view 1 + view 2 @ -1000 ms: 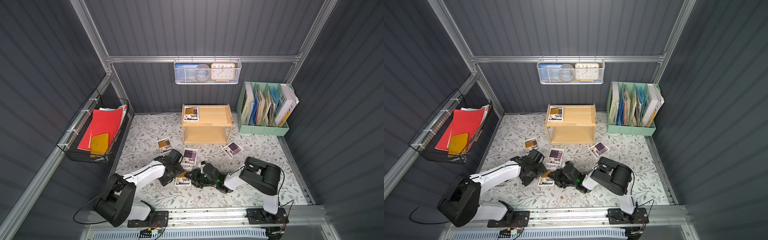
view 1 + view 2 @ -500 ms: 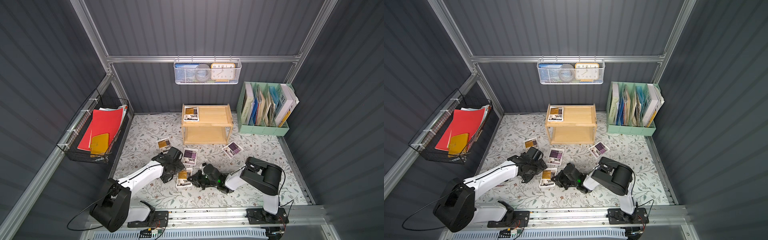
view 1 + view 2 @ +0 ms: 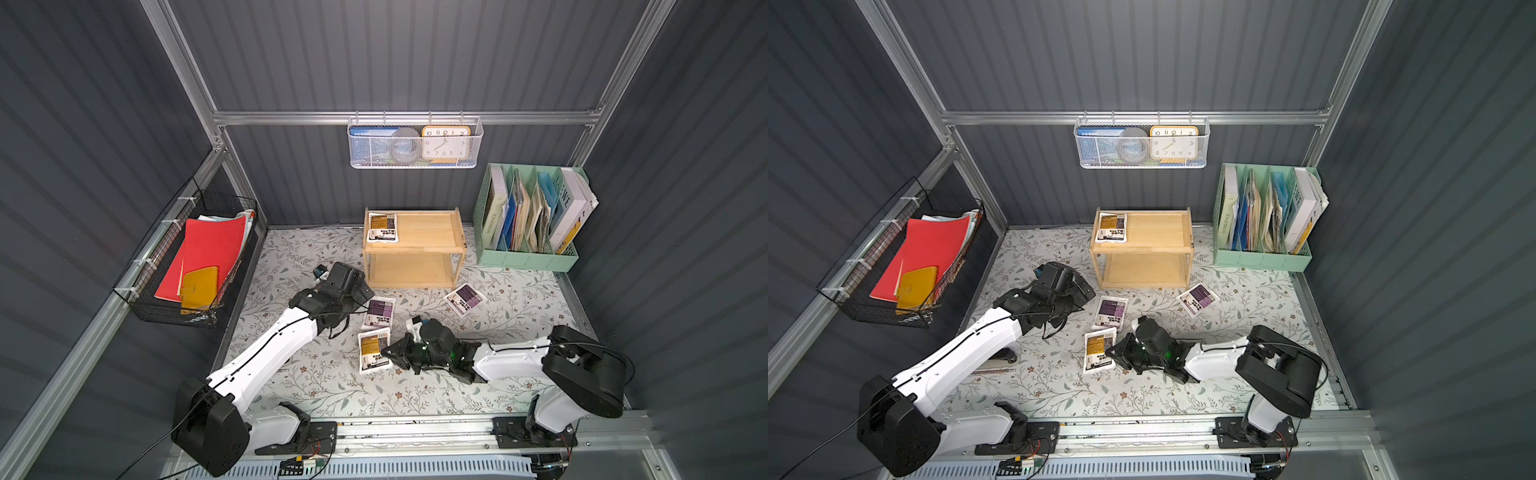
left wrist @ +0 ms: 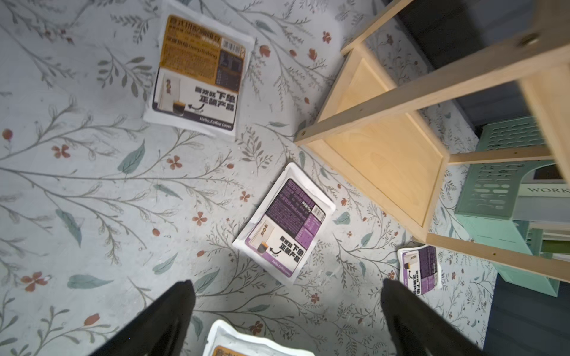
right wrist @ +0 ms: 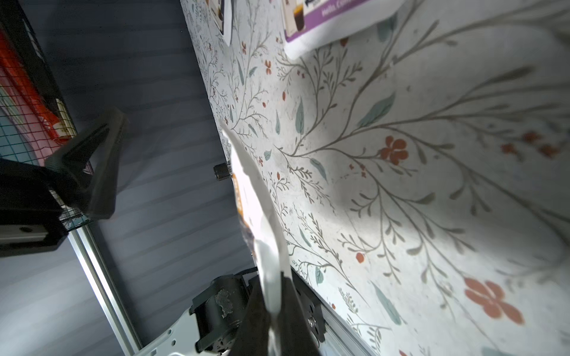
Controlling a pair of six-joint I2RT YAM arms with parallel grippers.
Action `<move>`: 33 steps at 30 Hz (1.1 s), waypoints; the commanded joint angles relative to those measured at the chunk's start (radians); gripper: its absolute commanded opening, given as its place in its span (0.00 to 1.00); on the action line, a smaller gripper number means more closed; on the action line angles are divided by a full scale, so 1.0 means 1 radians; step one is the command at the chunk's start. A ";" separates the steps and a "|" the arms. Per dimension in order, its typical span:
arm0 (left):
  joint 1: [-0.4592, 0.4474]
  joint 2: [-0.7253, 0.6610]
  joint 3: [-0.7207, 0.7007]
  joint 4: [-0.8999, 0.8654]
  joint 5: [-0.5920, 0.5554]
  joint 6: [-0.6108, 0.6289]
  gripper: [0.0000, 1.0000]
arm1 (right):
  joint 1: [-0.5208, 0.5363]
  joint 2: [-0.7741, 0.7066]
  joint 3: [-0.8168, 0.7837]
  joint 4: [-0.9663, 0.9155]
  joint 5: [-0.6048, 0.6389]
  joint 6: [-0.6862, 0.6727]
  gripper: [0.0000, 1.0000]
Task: Place the bagged coffee beans on the shelf by color
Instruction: Pick up the bagged coffee beans at the center of the board, then place the bagged coffee beans on the shelf.
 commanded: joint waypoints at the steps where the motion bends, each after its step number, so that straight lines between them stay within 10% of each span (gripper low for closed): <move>1: -0.005 -0.019 0.081 0.001 -0.065 0.092 1.00 | -0.039 -0.095 0.034 -0.187 -0.001 -0.076 0.02; 14: 0.005 0.120 0.401 0.118 -0.019 0.343 1.00 | -0.296 -0.326 0.286 -0.613 -0.014 -0.297 0.03; 33: 0.138 0.311 0.638 0.189 0.167 0.478 1.00 | -0.615 -0.059 0.733 -0.739 -0.137 -0.429 0.05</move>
